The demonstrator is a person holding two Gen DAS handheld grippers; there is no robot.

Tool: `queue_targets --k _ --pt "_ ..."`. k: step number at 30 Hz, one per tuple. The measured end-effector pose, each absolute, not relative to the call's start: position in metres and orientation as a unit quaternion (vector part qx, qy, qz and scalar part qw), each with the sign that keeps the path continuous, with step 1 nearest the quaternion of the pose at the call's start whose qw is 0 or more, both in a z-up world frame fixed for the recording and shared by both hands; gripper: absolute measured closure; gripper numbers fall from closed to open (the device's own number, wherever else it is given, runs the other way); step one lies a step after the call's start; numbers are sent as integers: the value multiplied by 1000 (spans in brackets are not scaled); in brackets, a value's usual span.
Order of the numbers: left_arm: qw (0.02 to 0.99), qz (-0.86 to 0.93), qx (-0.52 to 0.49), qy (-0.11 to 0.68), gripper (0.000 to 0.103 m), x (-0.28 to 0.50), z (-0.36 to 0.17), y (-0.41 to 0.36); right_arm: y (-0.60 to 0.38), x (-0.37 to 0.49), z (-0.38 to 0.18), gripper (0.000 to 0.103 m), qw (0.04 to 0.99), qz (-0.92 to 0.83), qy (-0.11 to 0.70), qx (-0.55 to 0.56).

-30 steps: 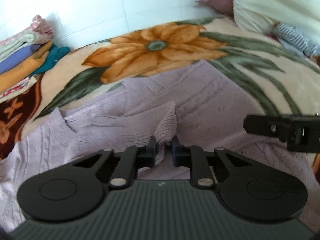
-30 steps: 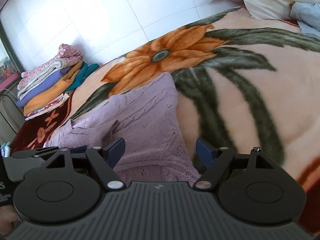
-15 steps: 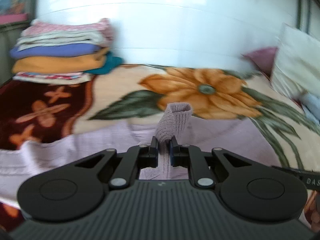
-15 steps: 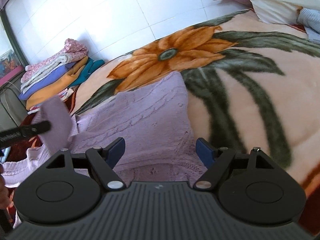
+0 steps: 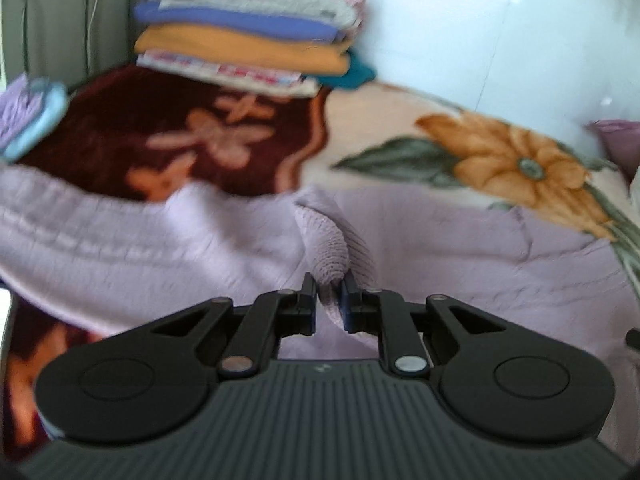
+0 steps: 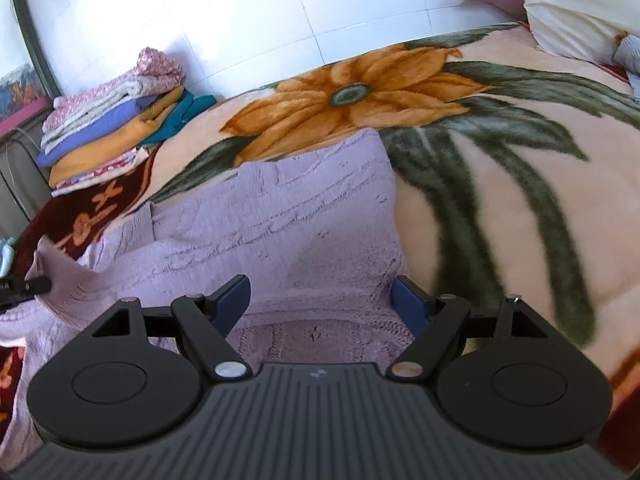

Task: Fold small clothes
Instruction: 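Grasp the other sleeve cuff with the left tool and lift it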

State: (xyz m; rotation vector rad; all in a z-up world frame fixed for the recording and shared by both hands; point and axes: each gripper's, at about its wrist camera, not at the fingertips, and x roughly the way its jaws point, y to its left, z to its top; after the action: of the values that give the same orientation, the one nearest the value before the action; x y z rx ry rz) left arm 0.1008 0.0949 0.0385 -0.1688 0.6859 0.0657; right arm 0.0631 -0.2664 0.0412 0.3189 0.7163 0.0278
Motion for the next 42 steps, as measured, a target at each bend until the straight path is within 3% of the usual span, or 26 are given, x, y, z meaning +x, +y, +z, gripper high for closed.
queue_targets --k 4,9,11,16,20,22,23,24,26,27,28,33,39,41,42 --pt "927 19 -118 356 82 93 28 112 -268 70 46 20 924 22 356 140" --pt "935 16 -128 332 51 81 37 119 -276 89 54 20 927 25 354 121" --pt "939 15 -113 324 48 84 41 117 -281 102 55 20 927 23 356 117" --pt "936 38 -85 339 48 109 35 114 -287 134 55 20 929 19 355 108" --pt "925 41 -123 357 50 125 20 125 -292 159 50 20 927 13 356 112" --pt "926 38 -129 352 65 127 17 125 -295 171 45 20 925 12 359 123" --pt "928 36 -120 350 83 128 16 124 -297 175 43 20 923 11 362 127" --pt "931 28 -116 346 85 128 17 123 -297 180 39 21 922 13 364 132" --pt "935 21 -111 336 88 126 19 121 -297 185 34 36 920 18 367 138" --pt "939 18 -102 327 89 124 22 120 -297 187 32 71 920 23 367 136" --pt "944 15 -92 317 89 123 25 118 -296 188 31 80 921 22 367 130" --pt "946 23 -89 312 90 130 25 119 -299 180 38 86 939 0 320 130" --pt "939 29 -74 335 83 139 8 119 -293 188 22 85 936 -18 339 88" --pt "937 30 -78 339 81 138 9 121 -293 187 20 82 936 -21 340 85" --pt "935 31 -85 342 79 138 11 122 -294 187 20 68 935 -22 342 90"
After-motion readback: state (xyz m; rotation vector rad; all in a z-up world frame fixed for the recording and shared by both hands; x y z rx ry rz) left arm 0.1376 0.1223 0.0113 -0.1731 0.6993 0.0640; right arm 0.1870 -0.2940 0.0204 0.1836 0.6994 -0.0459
